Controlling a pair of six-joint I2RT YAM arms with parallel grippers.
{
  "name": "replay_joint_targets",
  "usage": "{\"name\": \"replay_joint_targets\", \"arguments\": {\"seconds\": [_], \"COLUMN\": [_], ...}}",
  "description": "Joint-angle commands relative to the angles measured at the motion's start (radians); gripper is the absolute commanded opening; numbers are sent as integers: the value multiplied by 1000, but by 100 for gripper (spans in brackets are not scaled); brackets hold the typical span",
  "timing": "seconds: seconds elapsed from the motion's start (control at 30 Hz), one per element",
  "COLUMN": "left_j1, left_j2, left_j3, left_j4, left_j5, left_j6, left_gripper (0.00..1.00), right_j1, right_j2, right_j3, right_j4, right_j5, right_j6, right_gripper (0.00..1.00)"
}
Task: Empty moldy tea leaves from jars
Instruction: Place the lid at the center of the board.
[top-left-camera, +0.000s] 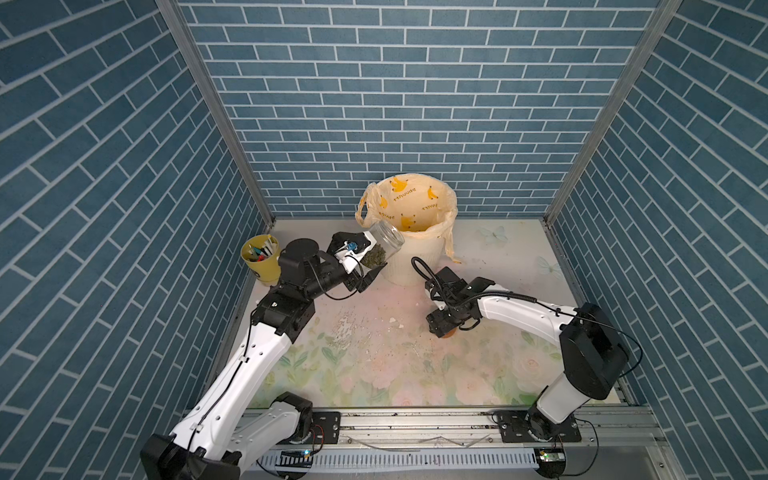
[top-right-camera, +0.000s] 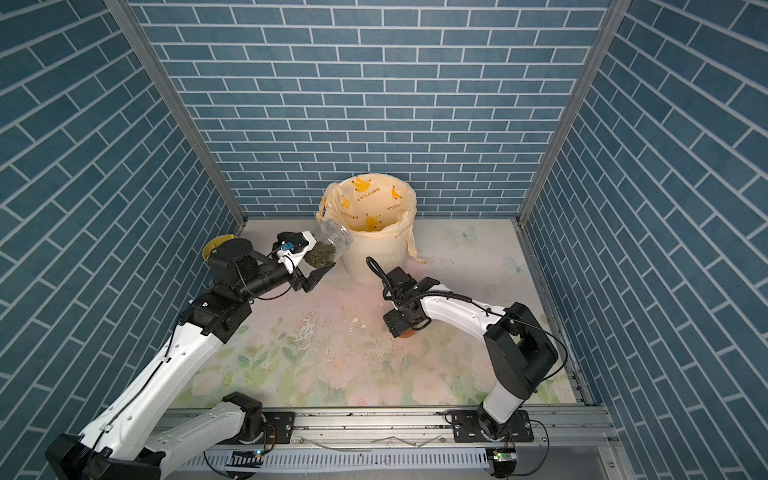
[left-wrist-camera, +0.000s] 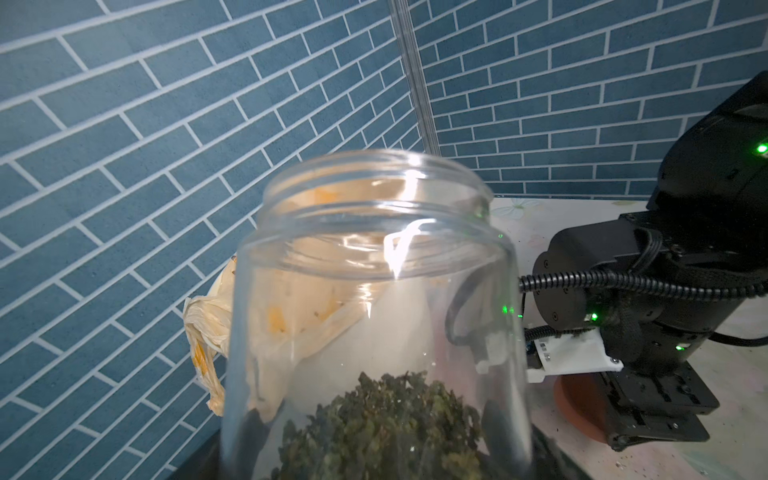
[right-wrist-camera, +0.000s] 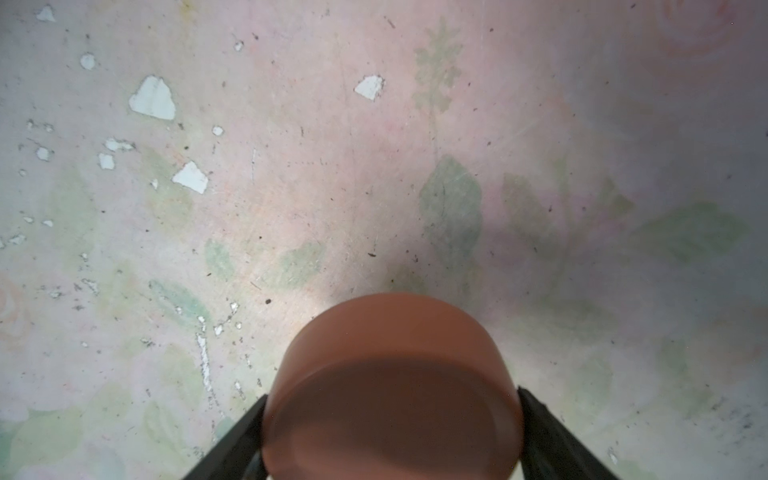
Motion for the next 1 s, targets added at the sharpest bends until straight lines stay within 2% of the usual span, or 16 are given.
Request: {"name": "replay_joint_targets", "arguments": {"seconds": [0.0, 0.27, 0.3, 0.33, 0.73, 0.97], "left_j1": [15, 48, 53, 57, 108, 134], "left_j2": [11, 78, 87, 96, 247, 415], "left_j3": [49, 102, 108, 114, 294, 578], "left_j4": [52, 59, 65, 70, 11, -225], "left_j5": [33, 81, 89, 97, 220, 260], "left_j6": [-12, -30, -35, -40, -50, -44], "left_gripper": [0, 0, 0, 0, 0, 0], "right_j1": [4, 3, 3, 4, -1, -95], "right_j2": [22, 0, -1, -2, -119, -229], "right_j3": [-6, -2, 0, 0, 57, 163], "right_j4": [15, 17, 15, 14, -49, -102], "right_j5": [6, 9, 14, 16, 37, -40], "right_j6": [74, 70, 70, 68, 20, -47], "right_gripper": [59, 75, 82, 98, 99, 99]}}
